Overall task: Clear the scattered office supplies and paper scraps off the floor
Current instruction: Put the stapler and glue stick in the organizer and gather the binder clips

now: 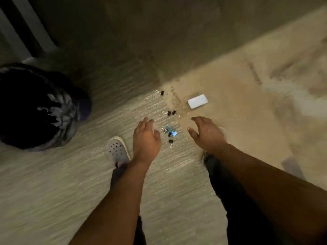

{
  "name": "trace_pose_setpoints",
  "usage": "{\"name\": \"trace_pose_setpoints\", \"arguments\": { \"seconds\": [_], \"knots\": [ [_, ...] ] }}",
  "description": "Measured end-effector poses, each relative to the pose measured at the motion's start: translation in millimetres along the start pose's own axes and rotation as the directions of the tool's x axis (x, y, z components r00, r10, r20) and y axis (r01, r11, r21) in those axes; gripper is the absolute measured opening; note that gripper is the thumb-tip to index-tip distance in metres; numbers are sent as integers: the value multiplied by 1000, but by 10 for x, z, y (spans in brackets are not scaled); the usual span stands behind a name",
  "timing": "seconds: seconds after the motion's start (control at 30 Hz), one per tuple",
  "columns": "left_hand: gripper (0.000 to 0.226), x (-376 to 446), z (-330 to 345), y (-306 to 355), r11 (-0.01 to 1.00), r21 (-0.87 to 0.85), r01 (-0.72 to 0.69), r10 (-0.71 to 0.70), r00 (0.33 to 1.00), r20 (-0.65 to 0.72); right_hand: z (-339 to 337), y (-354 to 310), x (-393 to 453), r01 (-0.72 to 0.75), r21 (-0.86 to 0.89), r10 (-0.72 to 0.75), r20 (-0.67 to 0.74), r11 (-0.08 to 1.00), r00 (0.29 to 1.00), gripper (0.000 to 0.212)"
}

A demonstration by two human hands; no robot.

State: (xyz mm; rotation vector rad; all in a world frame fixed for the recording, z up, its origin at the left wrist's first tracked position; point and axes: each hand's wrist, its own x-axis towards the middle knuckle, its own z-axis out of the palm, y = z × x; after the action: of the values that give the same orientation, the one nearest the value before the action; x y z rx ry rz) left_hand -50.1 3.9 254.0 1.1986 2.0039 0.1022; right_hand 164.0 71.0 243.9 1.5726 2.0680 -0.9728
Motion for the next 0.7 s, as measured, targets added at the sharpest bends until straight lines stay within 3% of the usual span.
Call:
{"name": "trace_pose_setpoints", "arguments": {
  "seconds": [0.2, 0.37, 0.53, 0.7],
  "knots": [
    [46, 364, 1260, -673, 999, 50, -4, -3, 989, 147, 1284, 431, 563, -15, 73, 9, 83, 997, 996, 37],
    [49, 625, 1960, -1074, 994, 107, -4, -19, 977, 212, 2104, 649, 838, -18, 46, 10, 164, 999, 986, 42],
    [46, 922, 2307, -1186, 995, 96, -21, 8, 991, 134, 2504, 617, 1179, 42, 9, -43, 166, 999, 985, 58],
    [38, 1241, 2312, -1080, 997, 37, -65, 66, 997, -29, 2693, 555, 1429, 63, -13, -62, 90, 998, 994, 48]
  ]
}}
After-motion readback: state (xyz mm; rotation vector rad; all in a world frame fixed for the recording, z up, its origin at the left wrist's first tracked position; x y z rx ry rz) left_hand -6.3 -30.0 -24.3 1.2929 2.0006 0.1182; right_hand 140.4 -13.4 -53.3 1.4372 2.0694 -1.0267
